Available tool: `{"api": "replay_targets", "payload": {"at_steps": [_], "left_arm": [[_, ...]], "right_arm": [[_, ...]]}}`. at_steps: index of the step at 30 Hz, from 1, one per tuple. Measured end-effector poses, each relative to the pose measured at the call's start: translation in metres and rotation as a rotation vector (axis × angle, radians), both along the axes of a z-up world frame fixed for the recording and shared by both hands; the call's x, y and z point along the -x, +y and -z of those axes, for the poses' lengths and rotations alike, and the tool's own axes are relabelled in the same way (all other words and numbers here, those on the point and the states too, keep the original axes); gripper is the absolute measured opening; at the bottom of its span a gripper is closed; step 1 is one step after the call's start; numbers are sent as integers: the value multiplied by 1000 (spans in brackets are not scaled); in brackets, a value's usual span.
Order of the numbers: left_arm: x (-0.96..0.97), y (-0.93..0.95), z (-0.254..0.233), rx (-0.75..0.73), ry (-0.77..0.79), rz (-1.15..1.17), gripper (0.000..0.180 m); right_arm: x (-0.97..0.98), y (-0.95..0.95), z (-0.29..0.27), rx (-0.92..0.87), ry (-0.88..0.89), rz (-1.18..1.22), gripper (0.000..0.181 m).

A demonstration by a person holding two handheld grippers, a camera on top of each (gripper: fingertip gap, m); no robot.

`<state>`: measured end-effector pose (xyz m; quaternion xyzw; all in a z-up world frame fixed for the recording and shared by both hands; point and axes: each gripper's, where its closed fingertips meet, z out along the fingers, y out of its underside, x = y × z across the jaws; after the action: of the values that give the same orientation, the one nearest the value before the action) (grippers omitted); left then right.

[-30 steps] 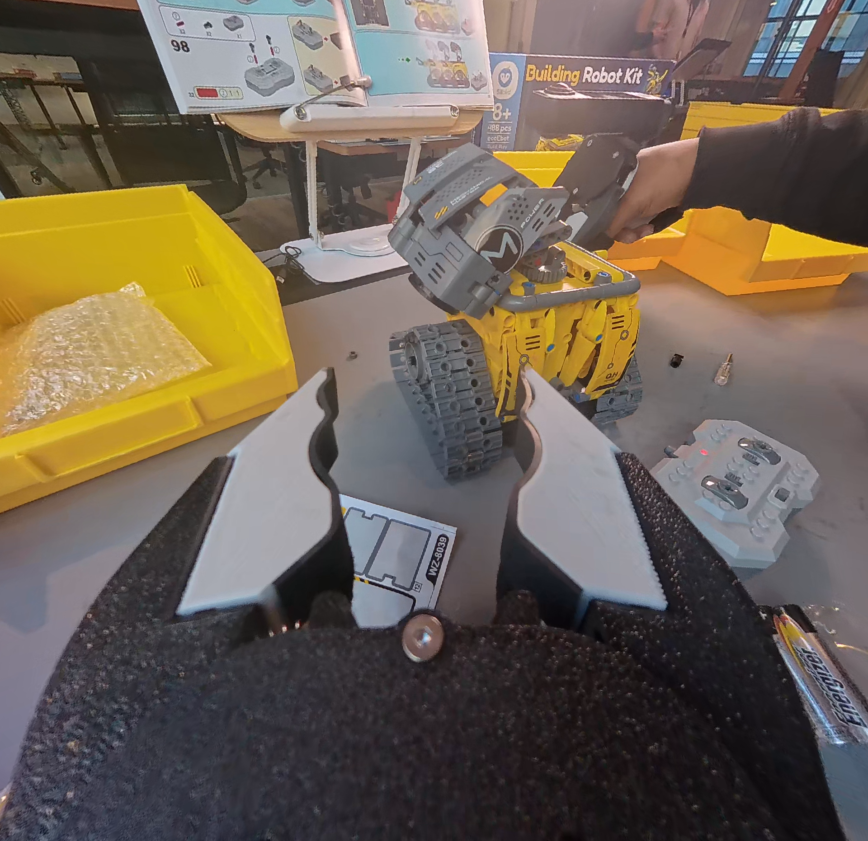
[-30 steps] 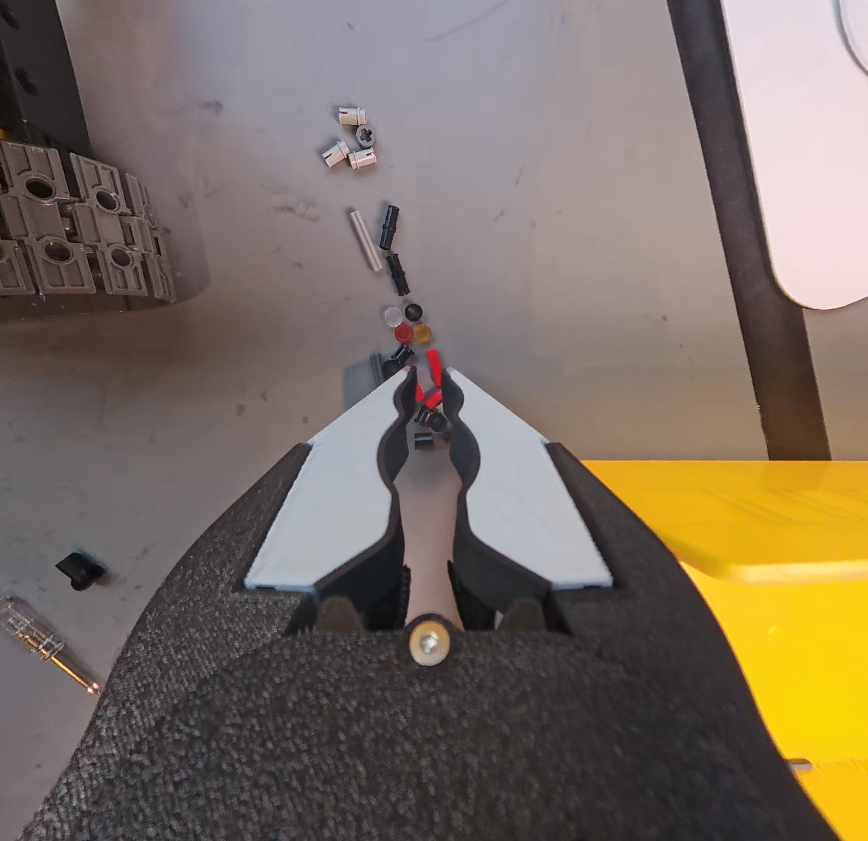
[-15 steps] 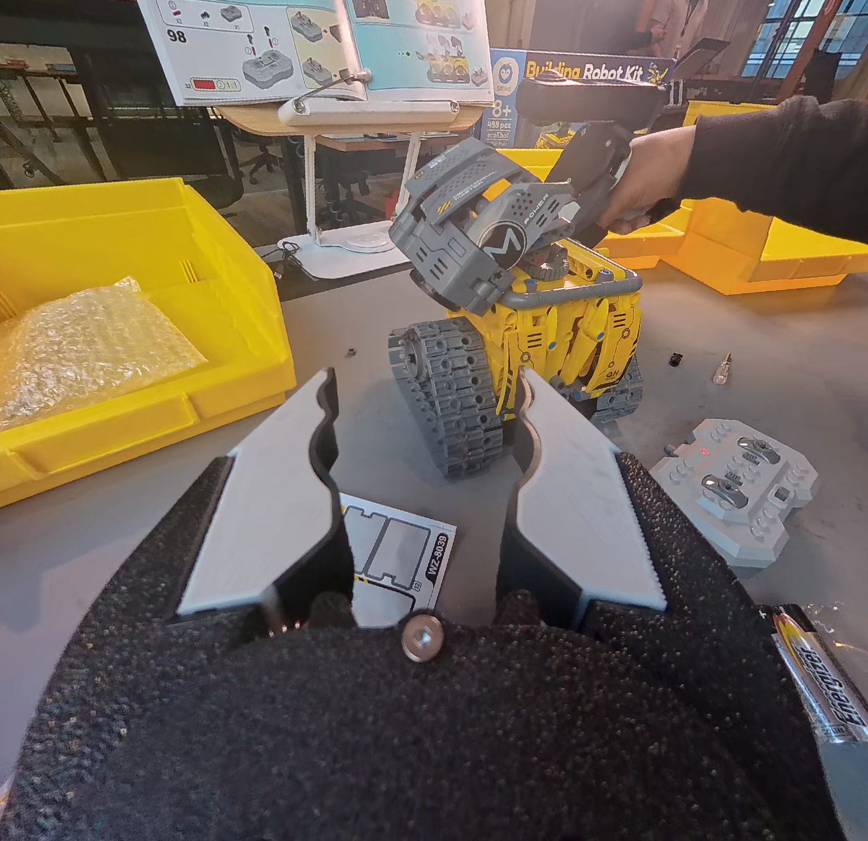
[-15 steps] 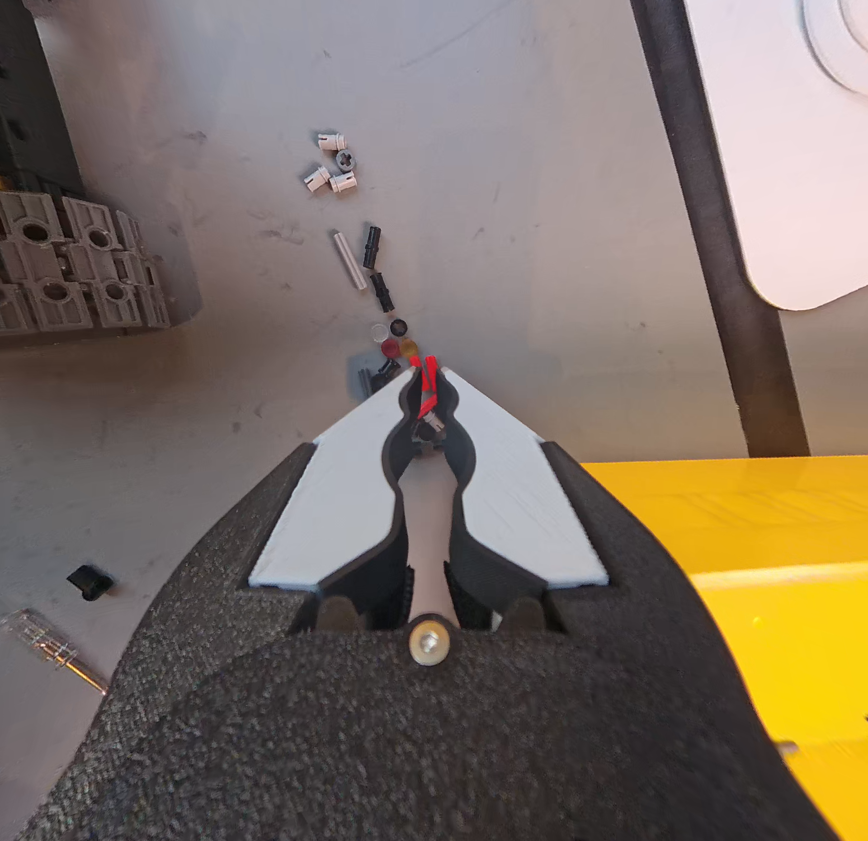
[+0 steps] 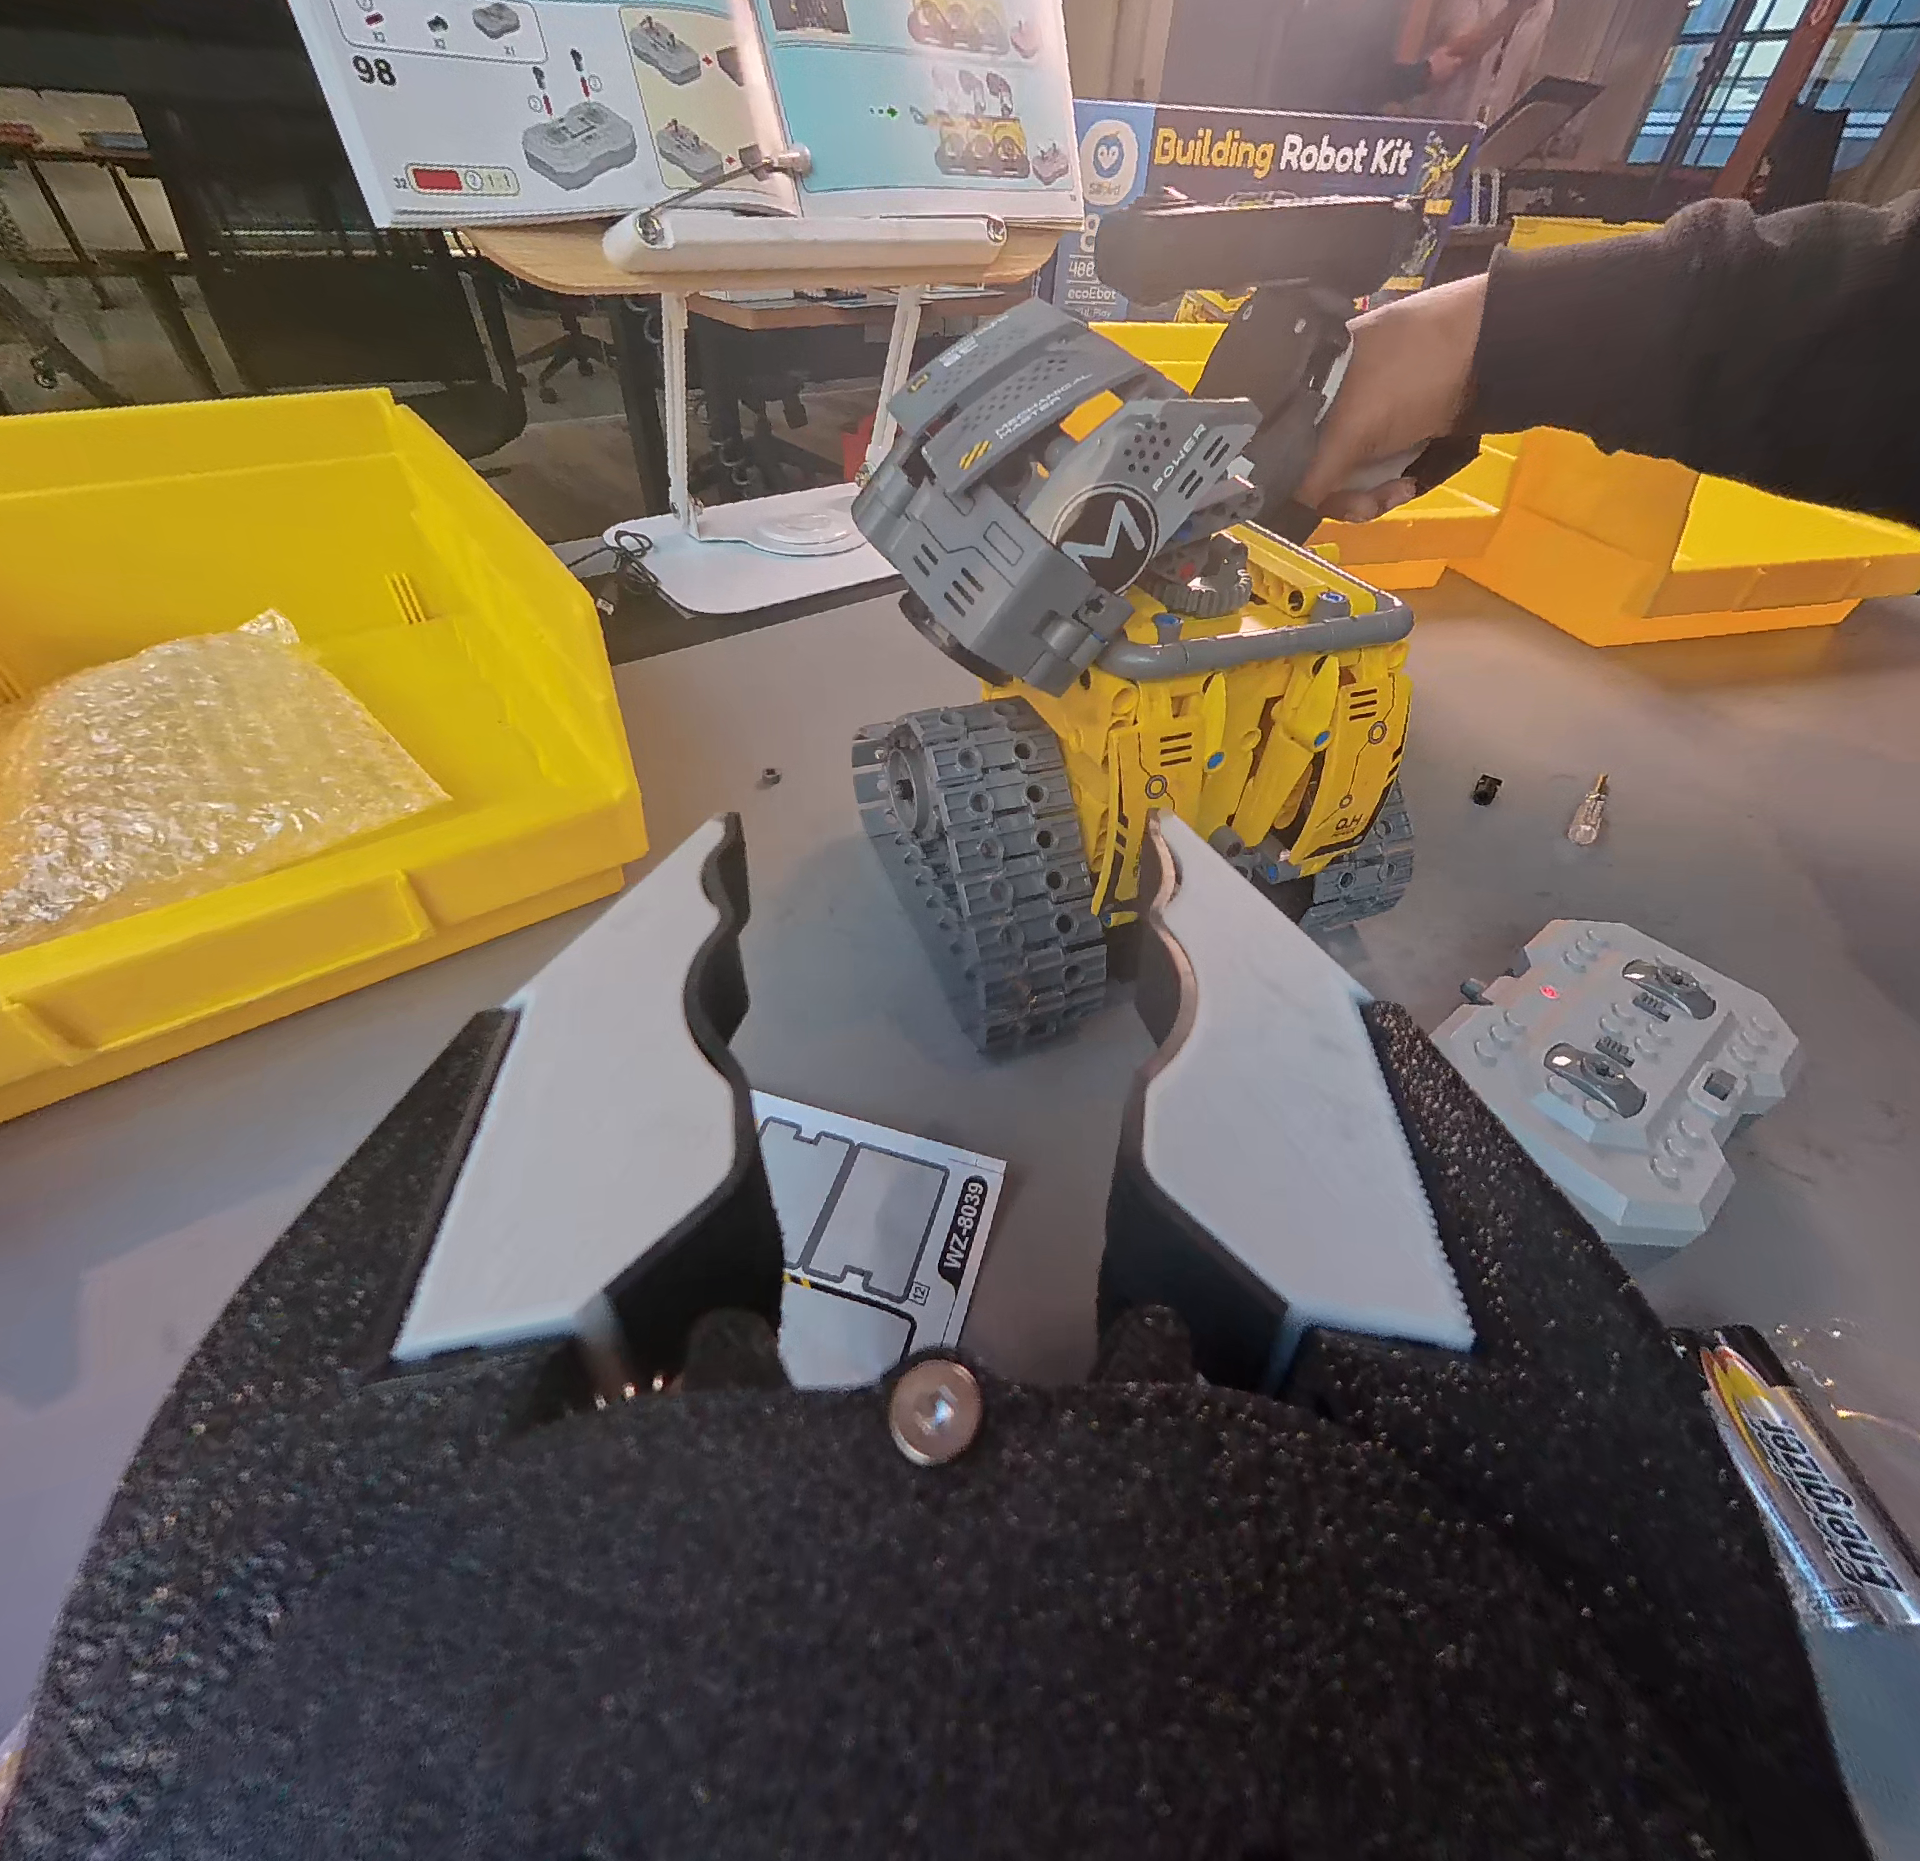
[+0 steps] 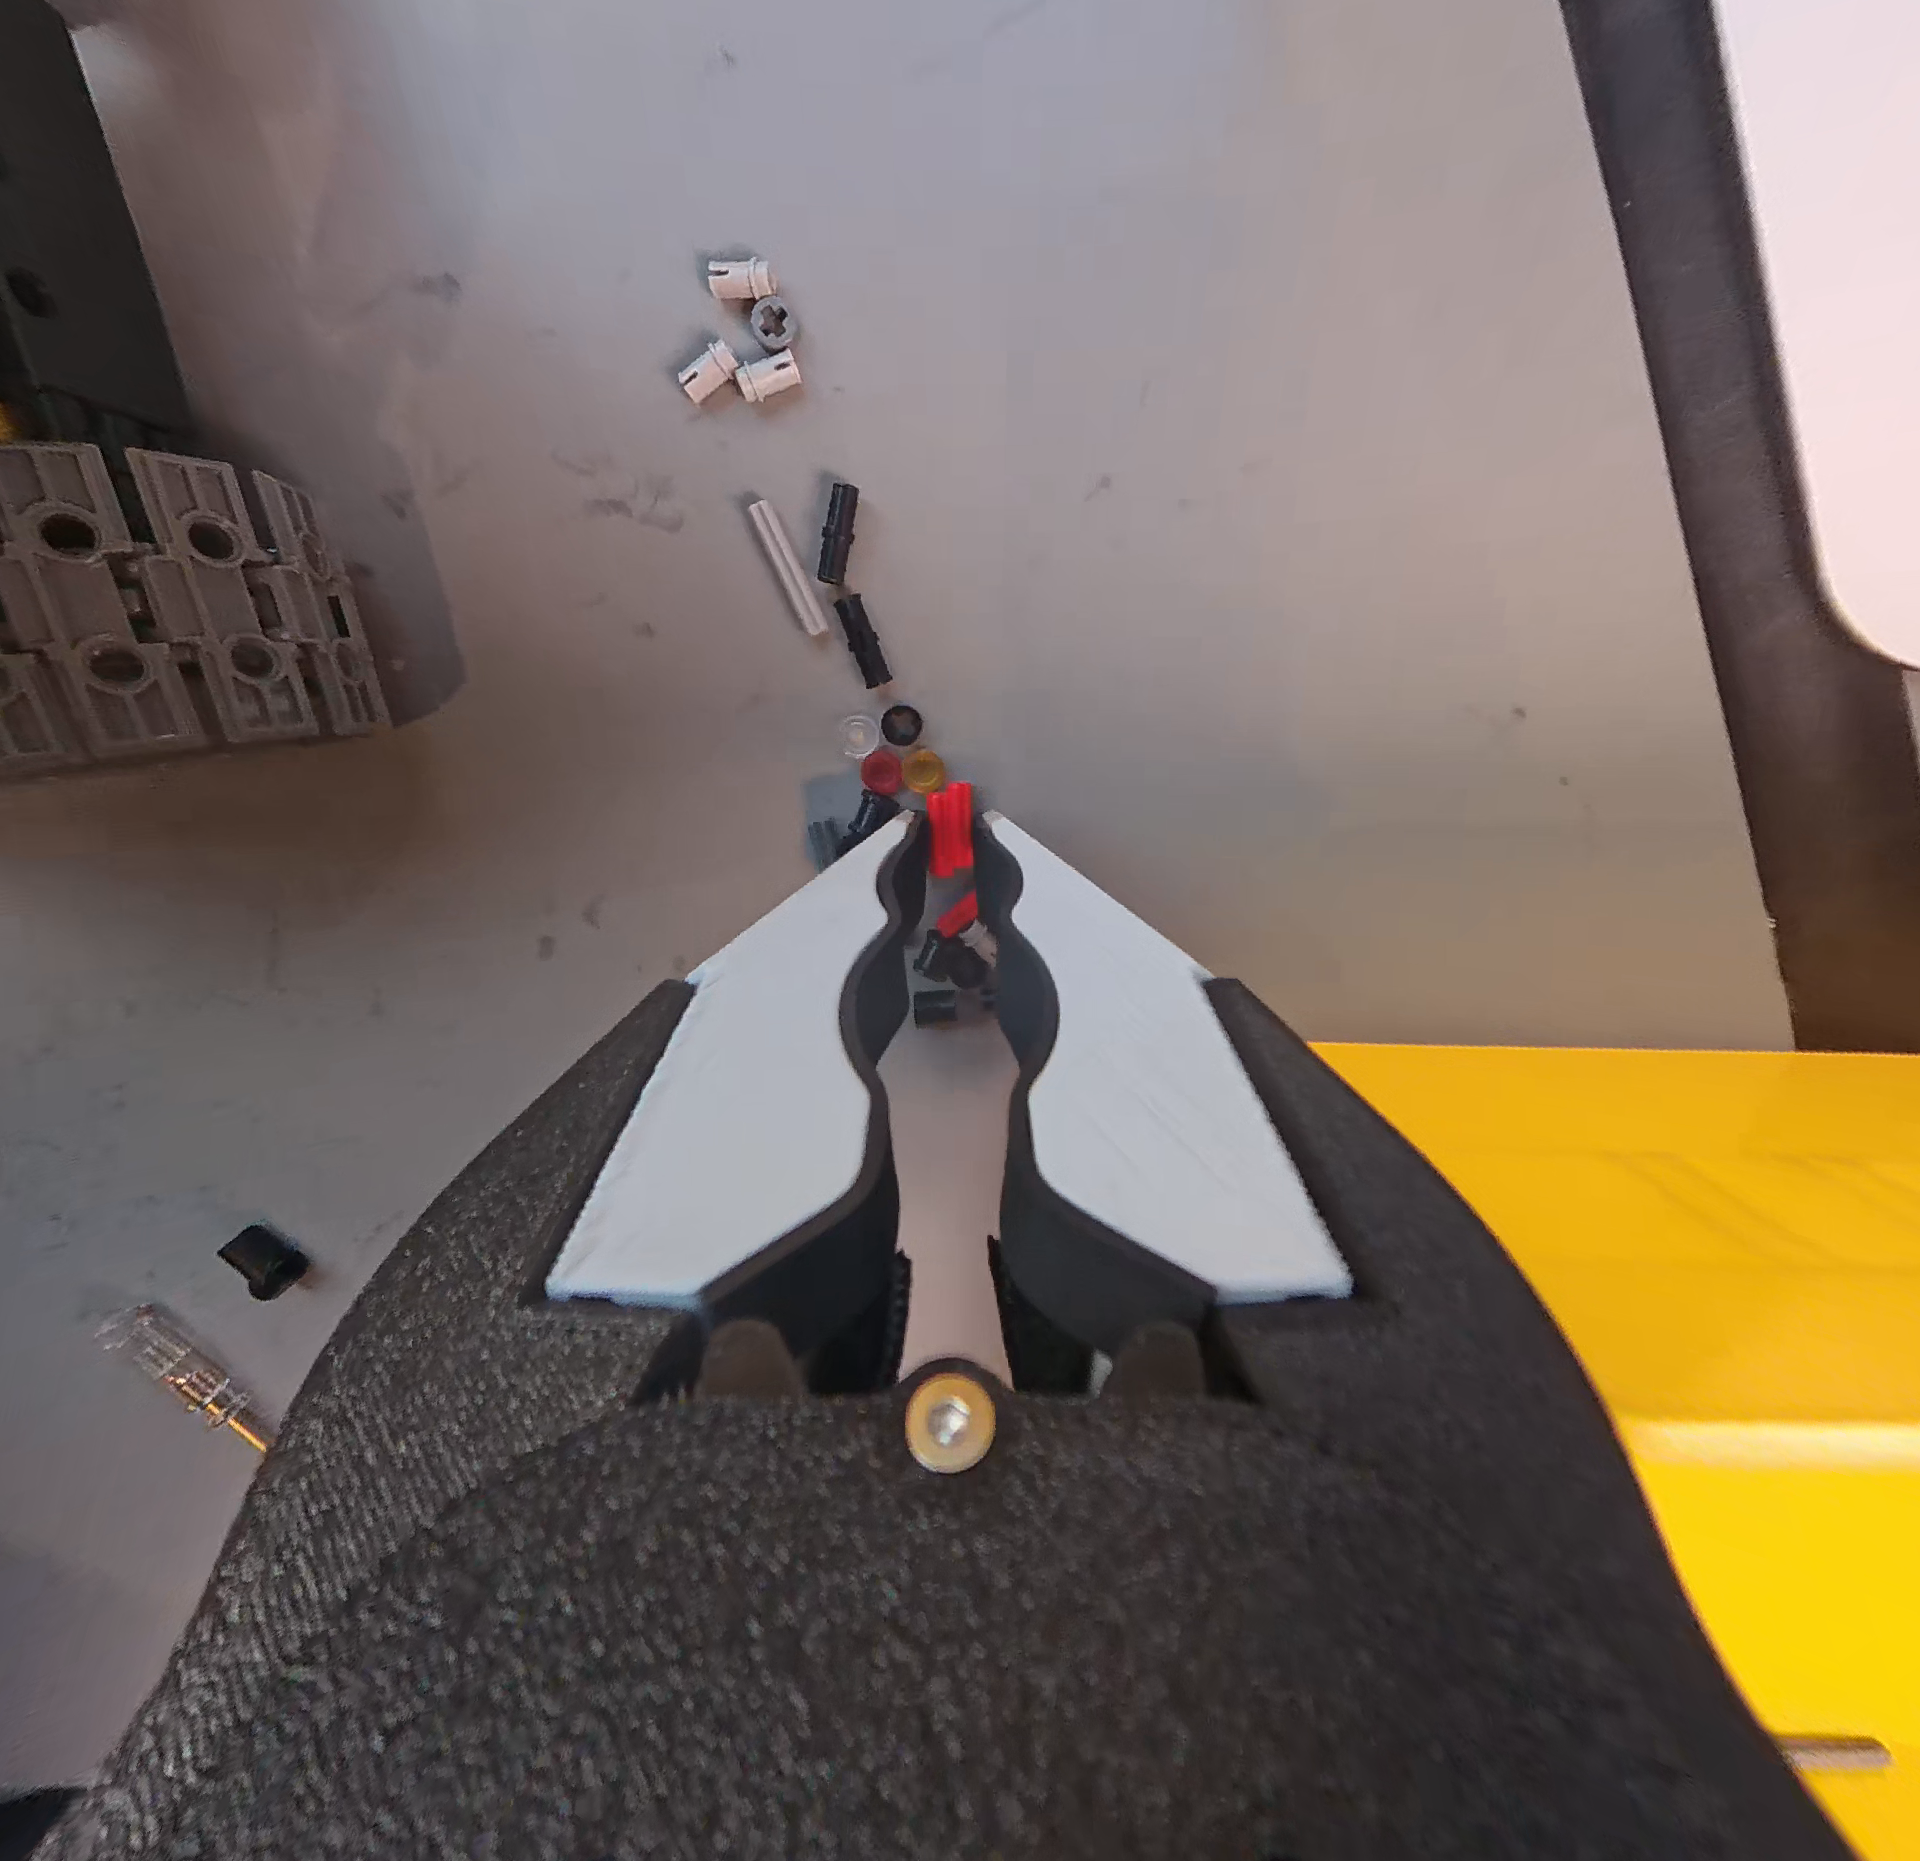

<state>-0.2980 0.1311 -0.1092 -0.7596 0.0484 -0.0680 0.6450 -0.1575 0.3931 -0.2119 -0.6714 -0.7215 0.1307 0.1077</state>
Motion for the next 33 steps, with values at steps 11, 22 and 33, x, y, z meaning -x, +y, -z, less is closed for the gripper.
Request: {"api": "replay_targets", "payload": {"at_steps": [11, 22, 33], "left_arm": [[-2, -1, -5, -13, -30, 19, 73], [-12, -4, -7, -13, 51, 24, 75], [-21, -3, -5, 3, 105, 31, 79]], "right_arm": [[-2, 1, -22, -19, 99, 37, 7], [-102, -124, -44, 11, 143, -74, 7], [-172, -179, -7, 5, 131, 12, 7]]}}
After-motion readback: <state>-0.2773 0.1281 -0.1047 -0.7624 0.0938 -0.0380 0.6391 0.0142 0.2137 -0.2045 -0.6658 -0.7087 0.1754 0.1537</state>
